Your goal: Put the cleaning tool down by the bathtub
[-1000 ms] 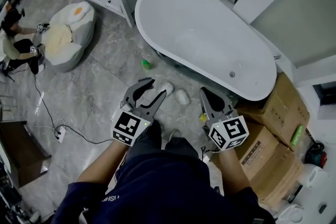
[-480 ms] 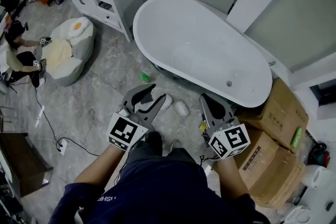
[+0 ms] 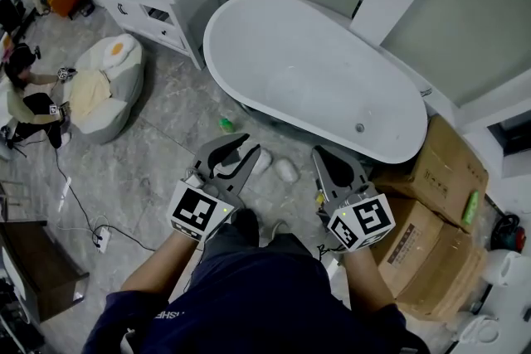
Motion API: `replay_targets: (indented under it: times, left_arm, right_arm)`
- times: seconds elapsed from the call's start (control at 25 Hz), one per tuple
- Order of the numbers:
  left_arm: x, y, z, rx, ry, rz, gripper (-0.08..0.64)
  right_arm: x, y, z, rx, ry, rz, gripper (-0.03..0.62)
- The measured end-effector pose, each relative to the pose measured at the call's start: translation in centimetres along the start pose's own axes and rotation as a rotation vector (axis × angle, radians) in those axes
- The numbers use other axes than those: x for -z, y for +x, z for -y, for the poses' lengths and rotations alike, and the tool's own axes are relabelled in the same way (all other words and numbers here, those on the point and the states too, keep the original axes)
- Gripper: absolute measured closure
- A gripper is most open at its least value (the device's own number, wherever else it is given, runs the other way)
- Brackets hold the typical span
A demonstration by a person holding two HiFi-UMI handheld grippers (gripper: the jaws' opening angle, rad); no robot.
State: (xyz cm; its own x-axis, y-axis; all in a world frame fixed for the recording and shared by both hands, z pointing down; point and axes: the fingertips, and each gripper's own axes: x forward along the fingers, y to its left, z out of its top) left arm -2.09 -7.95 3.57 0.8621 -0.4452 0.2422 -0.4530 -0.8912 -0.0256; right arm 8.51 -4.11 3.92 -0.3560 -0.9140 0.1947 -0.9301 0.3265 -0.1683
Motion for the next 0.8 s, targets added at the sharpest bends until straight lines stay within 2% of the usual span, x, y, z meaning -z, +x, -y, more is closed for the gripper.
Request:
replay_targets:
  times: [0.8]
  left_arm:
    - [-1.5,0.0,2.6,0.040,-0.001,0.032,0.511]
  right_arm:
    - [-0.7,-1.5,-0.7,0.008,0.010,0.021,0.588]
